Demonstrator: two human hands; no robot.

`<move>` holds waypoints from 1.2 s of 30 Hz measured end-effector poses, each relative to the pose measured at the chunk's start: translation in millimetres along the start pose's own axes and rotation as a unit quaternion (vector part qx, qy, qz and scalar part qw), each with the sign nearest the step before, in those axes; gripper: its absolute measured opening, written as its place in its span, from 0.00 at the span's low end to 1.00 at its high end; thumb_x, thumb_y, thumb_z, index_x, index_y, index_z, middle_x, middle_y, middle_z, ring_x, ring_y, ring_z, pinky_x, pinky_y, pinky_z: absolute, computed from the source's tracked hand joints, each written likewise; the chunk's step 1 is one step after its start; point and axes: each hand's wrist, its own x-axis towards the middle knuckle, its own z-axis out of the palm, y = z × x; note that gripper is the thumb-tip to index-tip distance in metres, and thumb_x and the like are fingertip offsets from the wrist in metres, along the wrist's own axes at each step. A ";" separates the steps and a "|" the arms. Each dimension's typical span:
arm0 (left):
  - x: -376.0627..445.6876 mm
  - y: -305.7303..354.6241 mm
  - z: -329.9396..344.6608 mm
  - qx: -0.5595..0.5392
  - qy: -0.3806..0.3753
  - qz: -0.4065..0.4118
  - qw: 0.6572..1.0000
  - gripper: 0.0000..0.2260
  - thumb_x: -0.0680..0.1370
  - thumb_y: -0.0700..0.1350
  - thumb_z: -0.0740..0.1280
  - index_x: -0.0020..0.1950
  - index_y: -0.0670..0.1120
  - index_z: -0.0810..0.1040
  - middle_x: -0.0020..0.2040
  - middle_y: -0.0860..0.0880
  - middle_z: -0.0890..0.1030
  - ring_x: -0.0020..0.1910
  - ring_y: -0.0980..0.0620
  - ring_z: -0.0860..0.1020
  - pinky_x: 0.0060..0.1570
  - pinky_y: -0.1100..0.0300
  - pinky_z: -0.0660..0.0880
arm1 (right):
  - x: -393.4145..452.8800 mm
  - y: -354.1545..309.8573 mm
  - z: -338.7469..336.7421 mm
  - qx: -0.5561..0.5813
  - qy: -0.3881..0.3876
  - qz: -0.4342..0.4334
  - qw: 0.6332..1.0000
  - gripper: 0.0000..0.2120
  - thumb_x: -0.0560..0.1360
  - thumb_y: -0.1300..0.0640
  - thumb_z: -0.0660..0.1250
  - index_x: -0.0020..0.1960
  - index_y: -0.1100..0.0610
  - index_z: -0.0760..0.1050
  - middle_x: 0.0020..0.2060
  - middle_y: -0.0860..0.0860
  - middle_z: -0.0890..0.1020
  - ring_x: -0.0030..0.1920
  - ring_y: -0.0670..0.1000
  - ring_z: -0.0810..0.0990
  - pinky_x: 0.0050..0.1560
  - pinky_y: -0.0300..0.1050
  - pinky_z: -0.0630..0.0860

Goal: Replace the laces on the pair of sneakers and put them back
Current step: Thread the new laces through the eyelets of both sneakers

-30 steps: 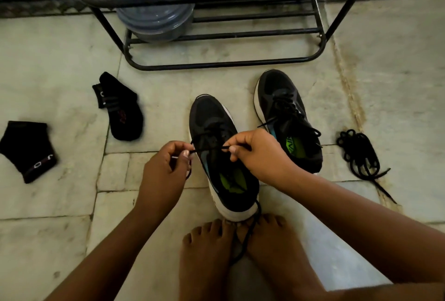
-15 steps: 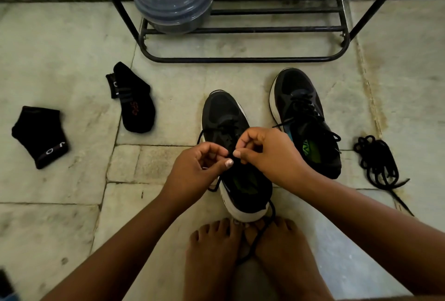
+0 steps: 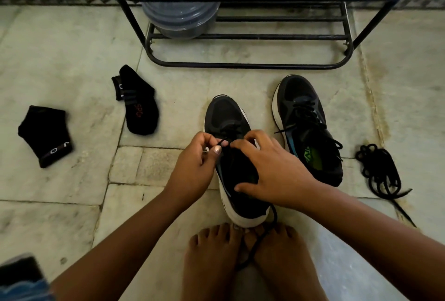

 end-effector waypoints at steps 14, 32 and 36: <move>-71.4 -53.0 23.4 0.194 -0.030 -0.127 0.972 0.15 0.77 0.55 0.56 0.41 0.48 0.76 0.37 0.50 0.76 0.29 0.45 0.78 0.31 0.54 0.72 | -7.7 23.7 -3.4 0.350 0.229 0.139 0.898 0.10 0.80 0.56 0.60 0.42 0.52 0.76 0.24 0.42 0.74 0.23 0.42 0.69 0.24 0.33 0.68; 51.7 4.5 -12.1 0.201 0.060 0.073 0.975 0.06 0.75 0.41 0.69 0.44 0.51 0.74 0.41 0.59 0.76 0.44 0.59 0.76 0.42 0.77 0.66 | -9.1 16.6 9.5 0.303 0.089 0.180 0.932 0.10 0.78 0.57 0.61 0.39 0.57 0.75 0.26 0.52 0.75 0.26 0.47 0.72 0.28 0.42 0.70; 32.9 -6.2 -5.1 0.210 0.012 0.085 0.974 0.05 0.76 0.41 0.68 0.48 0.50 0.75 0.41 0.59 0.76 0.42 0.61 0.75 0.42 0.72 0.70 | -9.4 17.2 11.7 0.292 0.098 0.177 0.935 0.11 0.79 0.56 0.60 0.40 0.58 0.74 0.32 0.59 0.79 0.30 0.55 0.76 0.33 0.52 0.77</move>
